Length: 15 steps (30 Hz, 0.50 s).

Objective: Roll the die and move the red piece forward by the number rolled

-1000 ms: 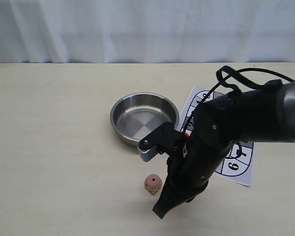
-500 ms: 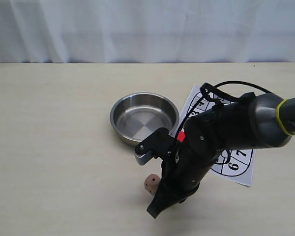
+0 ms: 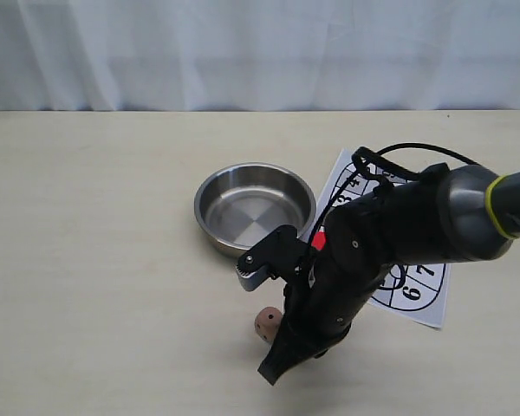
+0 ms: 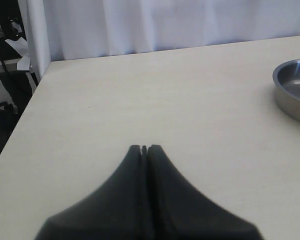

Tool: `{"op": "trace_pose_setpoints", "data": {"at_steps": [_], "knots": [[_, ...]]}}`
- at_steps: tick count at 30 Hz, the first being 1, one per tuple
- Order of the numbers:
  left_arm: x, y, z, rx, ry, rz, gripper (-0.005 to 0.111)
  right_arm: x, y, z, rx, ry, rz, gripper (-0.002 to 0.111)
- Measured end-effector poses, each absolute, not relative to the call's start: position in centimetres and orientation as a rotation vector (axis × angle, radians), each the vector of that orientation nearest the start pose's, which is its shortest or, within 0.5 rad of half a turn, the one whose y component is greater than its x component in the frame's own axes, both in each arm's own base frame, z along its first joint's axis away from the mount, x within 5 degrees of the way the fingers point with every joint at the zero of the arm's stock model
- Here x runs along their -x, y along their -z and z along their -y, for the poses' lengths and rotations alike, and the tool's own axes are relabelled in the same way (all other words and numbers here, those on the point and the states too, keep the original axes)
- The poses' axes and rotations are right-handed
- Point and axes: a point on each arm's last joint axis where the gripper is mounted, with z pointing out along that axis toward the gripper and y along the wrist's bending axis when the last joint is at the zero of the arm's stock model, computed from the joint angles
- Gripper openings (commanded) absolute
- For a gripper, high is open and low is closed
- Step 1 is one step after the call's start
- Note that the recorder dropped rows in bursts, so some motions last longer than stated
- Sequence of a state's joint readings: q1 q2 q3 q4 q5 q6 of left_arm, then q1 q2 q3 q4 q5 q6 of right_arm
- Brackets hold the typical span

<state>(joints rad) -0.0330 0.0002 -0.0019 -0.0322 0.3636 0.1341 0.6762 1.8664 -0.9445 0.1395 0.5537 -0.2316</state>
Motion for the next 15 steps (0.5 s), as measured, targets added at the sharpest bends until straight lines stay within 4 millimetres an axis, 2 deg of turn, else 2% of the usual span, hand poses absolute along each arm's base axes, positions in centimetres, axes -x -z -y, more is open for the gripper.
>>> {"op": "trace_pose_setpoints", "data": {"at_steps": [5,10,14,15], "knots": [[-5.3,-18.1,0.3,-0.134,-0.039,-1.841,0.000,-24.5,-12.6,-20.6,1.177,-0.176,-2.791,0.004],[-5.3,-18.1,0.3,-0.134,-0.039,-1.841,0.000,-25.4,-15.2,-21.5,1.121,-0.197,-2.826,0.004],[-5.3,-18.1,0.3,-0.134,-0.039,-1.841,0.000,-25.2,-17.8,-21.1,1.086,-0.192,-2.782,0.004],[-5.3,-18.1,0.3,-0.134,-0.039,-1.841,0.000,-25.5,-18.4,-20.5,1.043,-0.161,-2.775,0.004]]}}
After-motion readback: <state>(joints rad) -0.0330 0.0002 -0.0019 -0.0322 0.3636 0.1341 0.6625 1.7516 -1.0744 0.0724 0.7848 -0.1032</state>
